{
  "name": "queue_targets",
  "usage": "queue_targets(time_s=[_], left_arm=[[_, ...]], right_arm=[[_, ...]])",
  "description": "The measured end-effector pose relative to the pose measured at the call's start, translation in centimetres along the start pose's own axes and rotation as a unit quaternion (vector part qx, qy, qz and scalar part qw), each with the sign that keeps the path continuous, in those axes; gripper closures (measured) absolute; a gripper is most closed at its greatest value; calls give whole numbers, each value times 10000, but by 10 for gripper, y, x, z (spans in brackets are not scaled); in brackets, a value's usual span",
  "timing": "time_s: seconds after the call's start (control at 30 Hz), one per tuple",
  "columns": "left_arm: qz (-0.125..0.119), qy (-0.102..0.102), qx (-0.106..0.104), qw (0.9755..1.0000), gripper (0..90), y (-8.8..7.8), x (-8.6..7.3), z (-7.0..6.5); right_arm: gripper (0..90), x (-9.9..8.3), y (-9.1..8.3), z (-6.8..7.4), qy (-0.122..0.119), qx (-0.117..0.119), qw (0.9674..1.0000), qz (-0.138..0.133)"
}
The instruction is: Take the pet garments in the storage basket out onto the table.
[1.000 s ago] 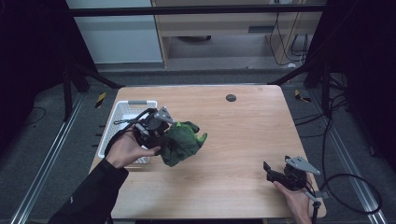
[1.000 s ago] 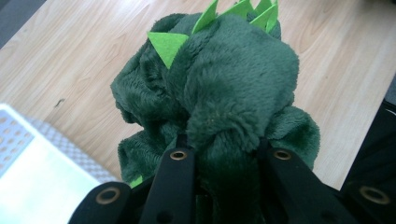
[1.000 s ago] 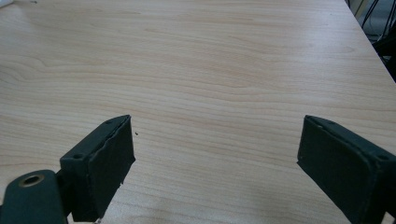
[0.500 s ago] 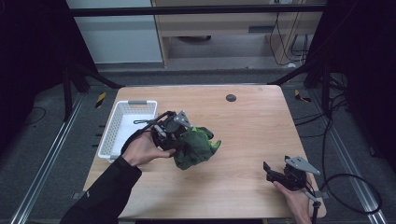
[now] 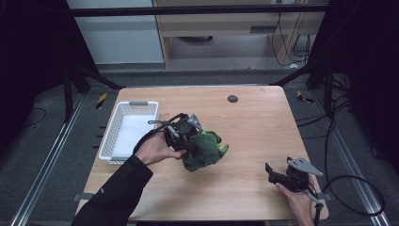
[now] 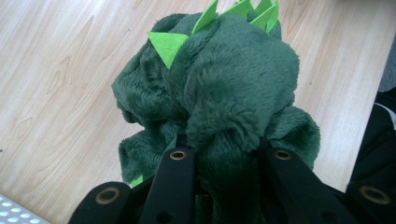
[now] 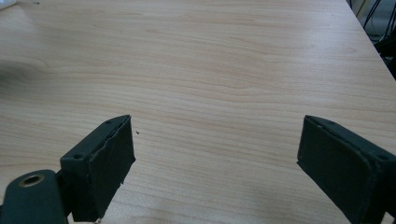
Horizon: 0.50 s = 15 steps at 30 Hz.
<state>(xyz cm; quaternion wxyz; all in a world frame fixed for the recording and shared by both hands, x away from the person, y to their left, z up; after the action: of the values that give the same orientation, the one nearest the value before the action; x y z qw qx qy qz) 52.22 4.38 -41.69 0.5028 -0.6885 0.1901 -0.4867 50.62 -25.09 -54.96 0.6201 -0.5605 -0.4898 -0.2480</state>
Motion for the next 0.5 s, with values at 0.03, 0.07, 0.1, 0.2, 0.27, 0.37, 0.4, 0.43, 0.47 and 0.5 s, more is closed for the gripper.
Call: queue_targets(time_s=[0.03,0.07,0.1,0.2,0.27,0.37,0.4,0.43,0.47,0.5], left_arm=[[0,0,0,10000,786,0,0,0],[3,6,-9,10000,786,3,1,0],[13,14,-18,10000,786,4,1,0],[55,31,-43,10000,787,9,2,-1],[69,30,-65,10000,786,12,2,-2],[125,23,-95,9999,786,21,1,-1],[150,17,-102,9998,786,24,0,-1],[177,9,-100,9998,786,27,0,0],[188,-7,-112,9998,787,29,-1,0],[207,6,-110,9997,786,32,-2,1]], right_arm=[[108,0,0,0,0,0,10000,0],[108,0,0,0,2,-1,10000,-2],[108,0,0,0,2,0,10000,-3],[108,0,0,0,18,8,10000,-2],[108,0,0,0,19,10,10000,0],[108,0,0,0,6,9,10000,-2],[107,0,0,0,16,12,10000,1],[108,0,0,0,16,11,10000,1],[108,0,0,0,16,11,10000,1],[108,0,0,0,21,12,10000,0]])
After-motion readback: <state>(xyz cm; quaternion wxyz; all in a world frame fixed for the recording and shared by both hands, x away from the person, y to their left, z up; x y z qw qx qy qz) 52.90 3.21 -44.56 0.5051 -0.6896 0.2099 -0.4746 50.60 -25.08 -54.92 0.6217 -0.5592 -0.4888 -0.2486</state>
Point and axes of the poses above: each handheld gripper's, and its own axes: y roughly forward along the jaws, x roughly out of its top, z roughly to its left, the point moved 10 cm from there along y, roughly forward along the jaws, and after that the axes turned 10 degrees about -y, right-handed, at the moved point
